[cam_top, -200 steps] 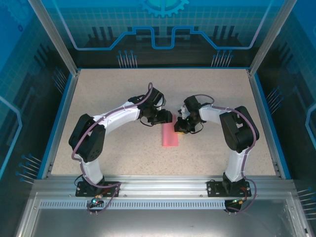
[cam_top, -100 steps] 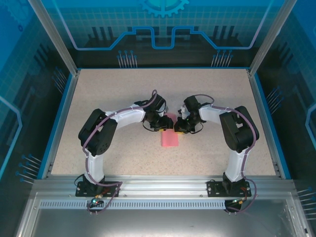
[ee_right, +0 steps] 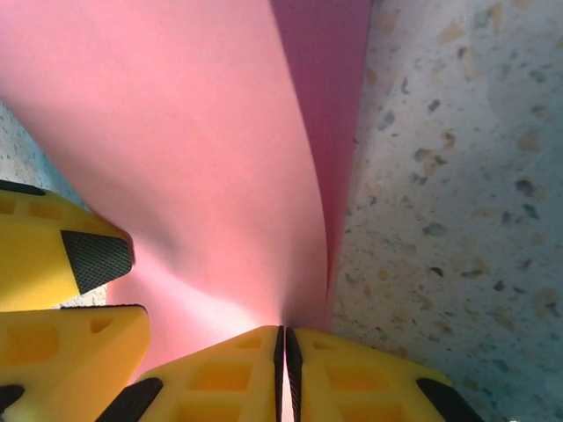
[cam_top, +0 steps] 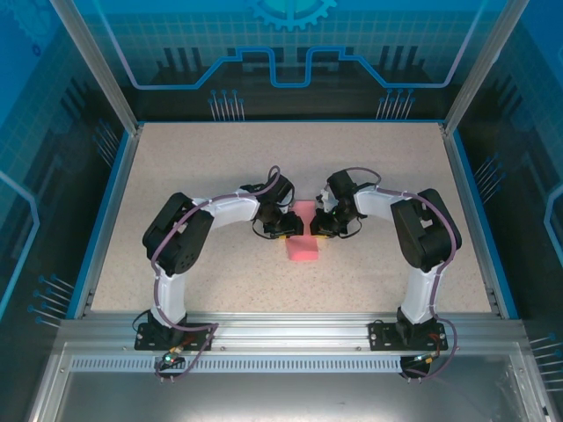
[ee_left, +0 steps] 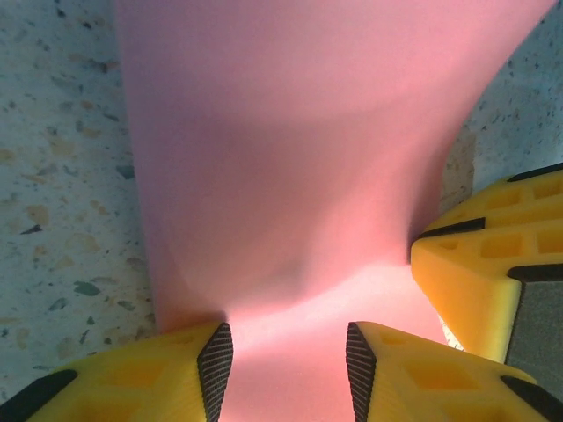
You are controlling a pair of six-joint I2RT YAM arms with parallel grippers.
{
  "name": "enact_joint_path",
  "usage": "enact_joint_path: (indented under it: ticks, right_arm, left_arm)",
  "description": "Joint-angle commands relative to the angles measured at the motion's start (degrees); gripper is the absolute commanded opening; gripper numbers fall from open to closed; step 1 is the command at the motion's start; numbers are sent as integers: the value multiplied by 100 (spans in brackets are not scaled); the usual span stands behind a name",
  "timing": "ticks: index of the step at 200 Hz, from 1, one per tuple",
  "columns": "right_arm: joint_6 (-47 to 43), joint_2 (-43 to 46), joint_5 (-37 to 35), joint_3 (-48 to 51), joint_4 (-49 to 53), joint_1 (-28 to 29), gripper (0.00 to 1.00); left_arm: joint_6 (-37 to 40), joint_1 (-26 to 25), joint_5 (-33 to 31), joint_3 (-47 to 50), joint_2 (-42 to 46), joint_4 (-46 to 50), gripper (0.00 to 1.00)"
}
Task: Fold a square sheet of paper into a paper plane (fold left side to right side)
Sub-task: Hold the square sheet of paper at the center of the table.
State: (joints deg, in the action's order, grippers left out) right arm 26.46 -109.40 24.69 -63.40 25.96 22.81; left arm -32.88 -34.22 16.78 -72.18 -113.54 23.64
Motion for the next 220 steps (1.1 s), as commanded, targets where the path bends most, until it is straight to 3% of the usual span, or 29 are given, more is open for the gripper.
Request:
enact_joint_path:
  ticks: [1,39,78,174,220]
  right_arm:
    - [-135,195,180,0,81,-28,14]
    - [-105,479,643,-332,27,-88,14]
    - [152,76,775,-676,-173,-58,13]
    - [224,-909,-31,-1026,90,-13,13]
    - [206,-1057,-297,-914,227,3,13]
  left_arm:
    - [84,31,-201,258,-125,245,45]
    - [63,20,-200,275,-116,227,45]
    - [54,1,-210,257,-116,226,45]
    - [96,-15,-181,196,-42,222,46]
    - [198,-17,-110,301,587,86,52]
